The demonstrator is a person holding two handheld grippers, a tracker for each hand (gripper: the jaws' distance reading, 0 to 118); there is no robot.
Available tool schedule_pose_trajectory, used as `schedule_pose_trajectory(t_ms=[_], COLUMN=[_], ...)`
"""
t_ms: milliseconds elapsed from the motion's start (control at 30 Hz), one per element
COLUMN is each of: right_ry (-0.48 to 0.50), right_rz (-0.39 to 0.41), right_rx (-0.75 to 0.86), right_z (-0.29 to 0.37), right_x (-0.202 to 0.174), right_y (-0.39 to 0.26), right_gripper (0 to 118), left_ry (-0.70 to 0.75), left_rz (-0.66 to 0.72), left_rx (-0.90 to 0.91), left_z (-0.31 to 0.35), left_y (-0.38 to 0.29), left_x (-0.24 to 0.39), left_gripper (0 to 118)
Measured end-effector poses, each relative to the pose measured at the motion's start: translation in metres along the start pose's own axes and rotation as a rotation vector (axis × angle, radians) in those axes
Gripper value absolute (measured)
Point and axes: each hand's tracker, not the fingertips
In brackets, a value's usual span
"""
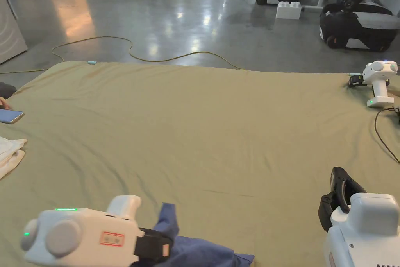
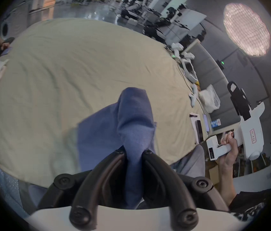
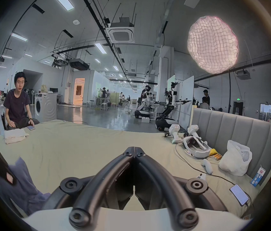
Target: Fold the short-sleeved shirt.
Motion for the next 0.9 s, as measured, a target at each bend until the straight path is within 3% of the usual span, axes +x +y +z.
schedule_pose_trajectory(t_ms=[133, 367, 400, 500, 533, 700, 833, 867, 900], right_ry=[-0.025, -0.067, -0.074, -0.086, -0.089, -0.091, -0.081, -0.077, -0.075], right_rz=[0.001, 0.016, 0.019, 0.02, 0.02, 0.02, 0.017, 0.018, 0.019], right_rx=[-0.01, -0.037, -0.041, -0.054, -0.057, -0.065, -0.062, -0.062, -0.061], right_z=[0.003, 0.008, 0.009, 0.01, 0.01, 0.01, 0.011, 0.011, 0.01], right_x=[0.012, 0.032, 0.034, 0.04, 0.042, 0.045, 0.044, 0.043, 0.042], right_y=[-0.001, -0.005, -0.006, -0.009, -0.009, -0.009, -0.007, -0.006, -0.006], right_gripper=[0, 0, 0, 0, 0, 0, 0, 0, 0], left_ry=[-0.008, 0.136, 0.132, 0.073, 0.011, -0.082, -0.131, -0.115, -0.098], left_rz=[-0.044, -0.047, -0.037, 0.015, 0.033, 0.025, 0.129, 0.121, 0.104], left_rx=[-0.074, -0.225, -0.224, -0.241, -0.236, -0.13, -0.045, -0.038, -0.044], left_z=[-0.059, -0.154, -0.162, -0.164, -0.158, -0.108, -0.088, -0.091, -0.095], left_y=[-0.001, -0.019, -0.02, -0.021, -0.02, -0.019, -0.017, -0.02, -0.021], left_x=[0.027, 0.051, 0.049, 0.04, 0.039, 0.035, 0.016, 0.015, 0.014], left_gripper=[14, 14, 18, 58, 63, 63, 60, 54, 34])
